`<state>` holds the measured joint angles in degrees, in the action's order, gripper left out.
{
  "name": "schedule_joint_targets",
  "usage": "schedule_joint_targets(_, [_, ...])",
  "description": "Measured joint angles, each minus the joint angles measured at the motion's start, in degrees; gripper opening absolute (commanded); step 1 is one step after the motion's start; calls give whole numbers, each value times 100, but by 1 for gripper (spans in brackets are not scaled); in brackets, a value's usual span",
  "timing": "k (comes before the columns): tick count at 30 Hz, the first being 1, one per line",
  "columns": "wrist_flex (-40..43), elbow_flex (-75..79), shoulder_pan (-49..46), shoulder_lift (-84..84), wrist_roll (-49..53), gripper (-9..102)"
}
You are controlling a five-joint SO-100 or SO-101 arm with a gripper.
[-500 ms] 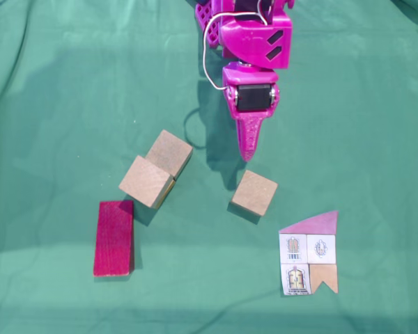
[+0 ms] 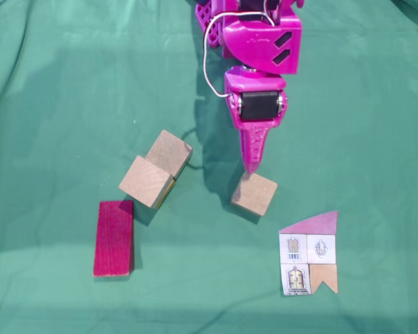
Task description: Grasp some building blocks and build the house on the picture.
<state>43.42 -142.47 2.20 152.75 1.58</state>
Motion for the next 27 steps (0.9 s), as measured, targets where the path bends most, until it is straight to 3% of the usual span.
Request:
schedule_joint_targets(15, [0,993,193,-1547,-1485,0])
schedule_joint_targets(27, [0,1160,571,-1749,-2927,0])
